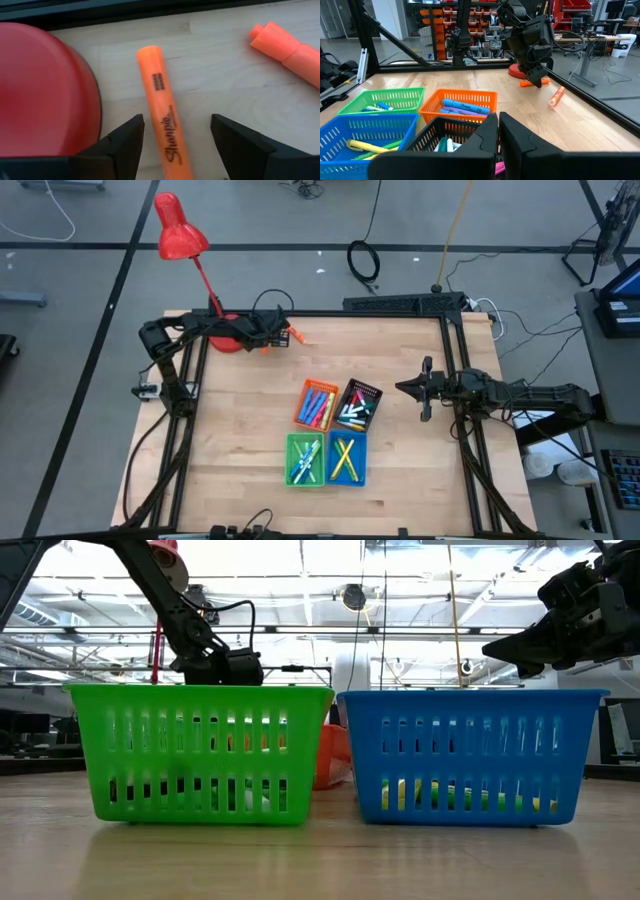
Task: Pick & Place Markers
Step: Put the left orange highlighter pen into the orange basket
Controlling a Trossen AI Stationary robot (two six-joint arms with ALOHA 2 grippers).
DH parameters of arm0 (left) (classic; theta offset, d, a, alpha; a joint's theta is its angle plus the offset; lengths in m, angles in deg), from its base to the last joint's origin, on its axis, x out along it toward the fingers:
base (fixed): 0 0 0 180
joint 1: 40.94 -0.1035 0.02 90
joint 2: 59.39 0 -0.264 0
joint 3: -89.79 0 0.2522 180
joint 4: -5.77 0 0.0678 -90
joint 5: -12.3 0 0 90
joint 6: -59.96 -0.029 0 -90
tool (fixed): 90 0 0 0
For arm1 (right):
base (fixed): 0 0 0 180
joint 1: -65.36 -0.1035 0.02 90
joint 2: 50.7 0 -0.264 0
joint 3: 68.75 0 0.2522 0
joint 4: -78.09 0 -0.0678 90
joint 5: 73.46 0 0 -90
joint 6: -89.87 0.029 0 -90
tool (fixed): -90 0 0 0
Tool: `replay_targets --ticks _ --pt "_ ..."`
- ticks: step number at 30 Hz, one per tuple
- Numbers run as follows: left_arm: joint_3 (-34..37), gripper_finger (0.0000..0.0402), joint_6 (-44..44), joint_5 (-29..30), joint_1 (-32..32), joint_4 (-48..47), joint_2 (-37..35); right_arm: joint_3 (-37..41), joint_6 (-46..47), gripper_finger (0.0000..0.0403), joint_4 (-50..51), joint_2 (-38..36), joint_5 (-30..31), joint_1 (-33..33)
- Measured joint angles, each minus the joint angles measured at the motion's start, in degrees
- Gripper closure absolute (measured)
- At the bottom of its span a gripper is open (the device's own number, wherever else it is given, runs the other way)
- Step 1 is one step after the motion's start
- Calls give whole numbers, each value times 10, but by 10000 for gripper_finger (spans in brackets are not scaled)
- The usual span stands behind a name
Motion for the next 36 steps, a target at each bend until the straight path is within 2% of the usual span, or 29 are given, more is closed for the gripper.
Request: replay_targets --ticks 10,17,30,33,36 --pt "-2 163 3 9 -3 16 17 0 0 394 -1 0 0 0" --pt "-1 163 4 54 10 32 21 0 0 394 0 0 0 0" --pt "-1 164 0 58 15 33 21 0 0 394 0 0 0 0" --pt "-1 182 1 61 15 34 21 0 0 394 0 0 0 0" --pt "-1 219 1 57 15 36 21 0 0 394 0 0 0 0"
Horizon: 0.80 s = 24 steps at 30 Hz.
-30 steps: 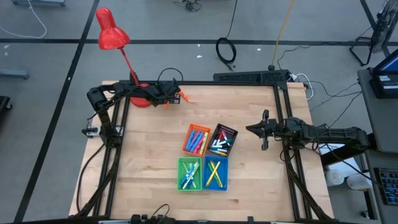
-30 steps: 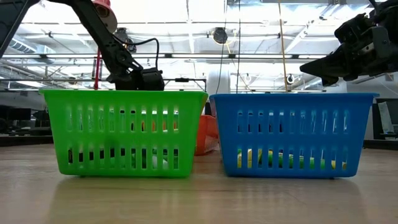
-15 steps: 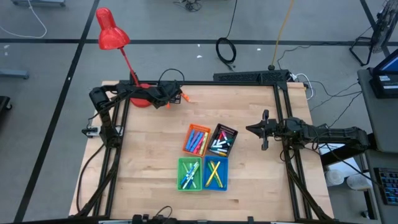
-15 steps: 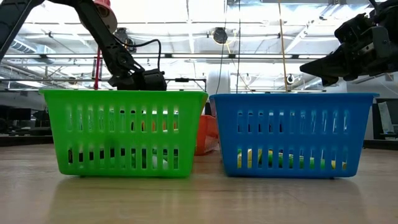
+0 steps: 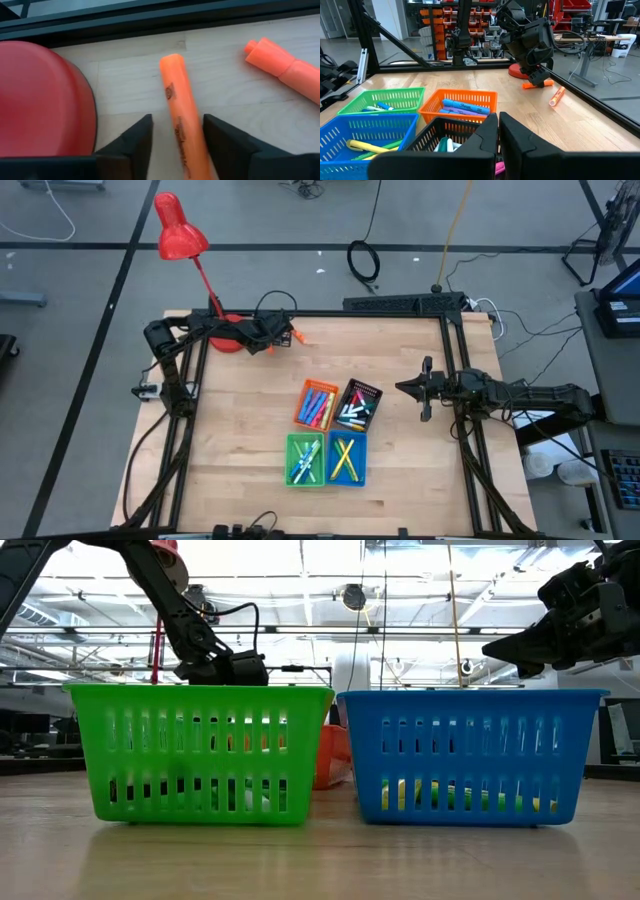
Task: Pick & Place Markers
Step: Put the left orange highlighter pen into the orange basket
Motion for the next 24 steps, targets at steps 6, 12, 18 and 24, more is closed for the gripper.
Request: replay_targets --ticks 6,12,18,24 --pt "0 308 -2 -7 0 0 0 0 0 394 0 0 0 0" --pt "0 339 -42 -10 16 1 -1 0 0 394 0 0 0 0" --pt "0 339 -59 -13 71 -10 -25 0 0 394 0 0 0 0" --pt "0 335 -56 13 150 -19 -80 0 0 394 0 0 0 0"
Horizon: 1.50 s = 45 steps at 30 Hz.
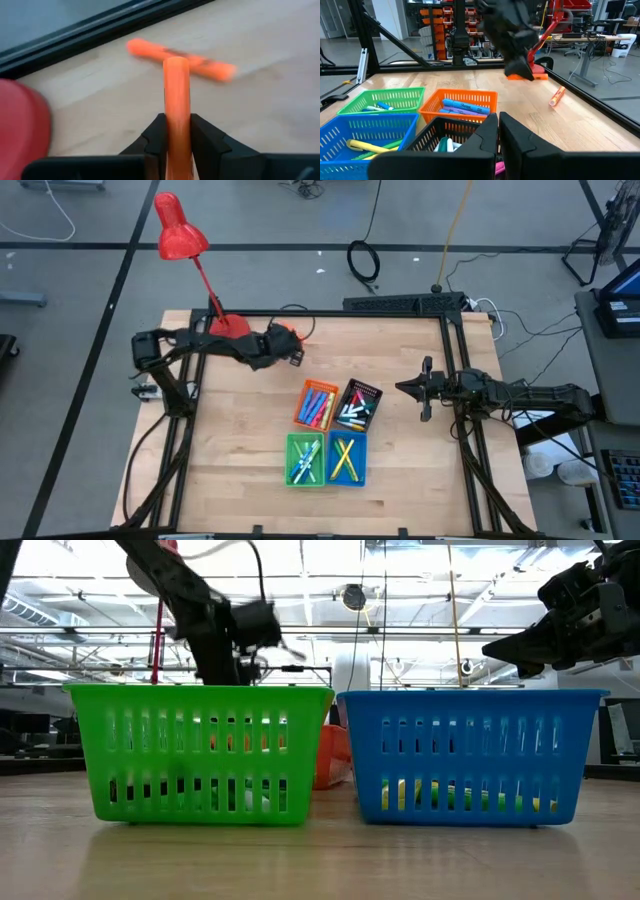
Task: Pick & Place Markers
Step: Put the left orange highlighter pen into the orange basket
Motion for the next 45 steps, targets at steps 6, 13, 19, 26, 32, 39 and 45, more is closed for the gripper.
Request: replay_targets --ticks 6,13,19,26,32,39,45 --pt "0 337 15 0 101 12 -60 0 0 394 0 0 0 0" --pt "0 336 -37 -22 207 110 -67 0 0 394 0 0 0 0" --pt "0 337 -66 -84 237 170 -63 0 0 394 0 0 0 0" --pt "-1 337 -29 -146 237 158 -62 0 0 394 0 0 0 0" --pt "-1 332 -27 -211 237 155 -34 0 0 394 0 0 0 0" --pt "-1 326 1 -211 216 148 -8 0 0 394 0 0 0 0" --pt "-1 308 15 -211 206 150 -8 0 0 394 0 0 0 0"
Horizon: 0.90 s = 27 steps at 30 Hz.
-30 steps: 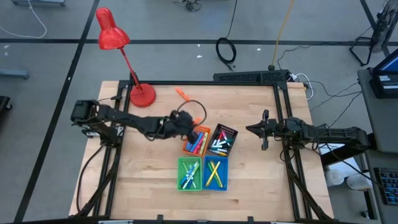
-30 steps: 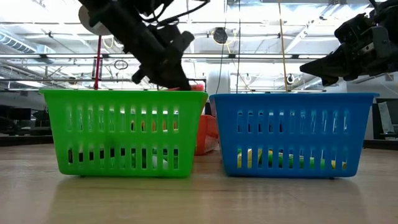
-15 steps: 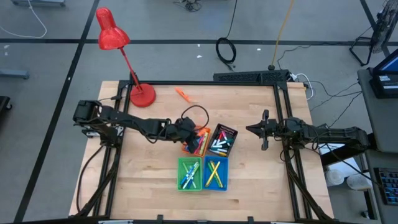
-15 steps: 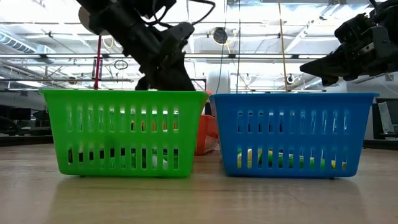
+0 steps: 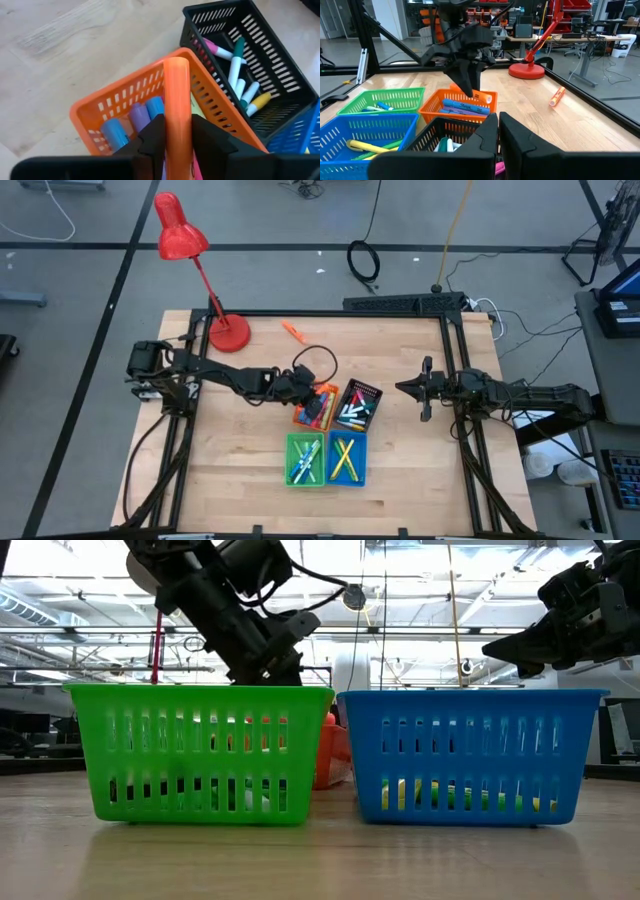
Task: Pick & Place Markers
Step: Put the left orange highlighter pen into the orange basket, then put the orange highlighter pen into the orange basket
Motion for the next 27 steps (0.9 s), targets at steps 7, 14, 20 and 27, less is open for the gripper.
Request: replay_targets --ticks 7,14,20,27 --pt "0 293 -6 0 0 0 0 0 0 394 0 0 0 0" --pt "0 291 -40 1 -1 3 0 0 0 394 0 0 0 0" --pt "0 291 -82 11 -23 34 -22 0 0 394 0 0 0 0" --pt "-1 288 -86 88 -83 34 -42 0 0 394 0 0 0 0"
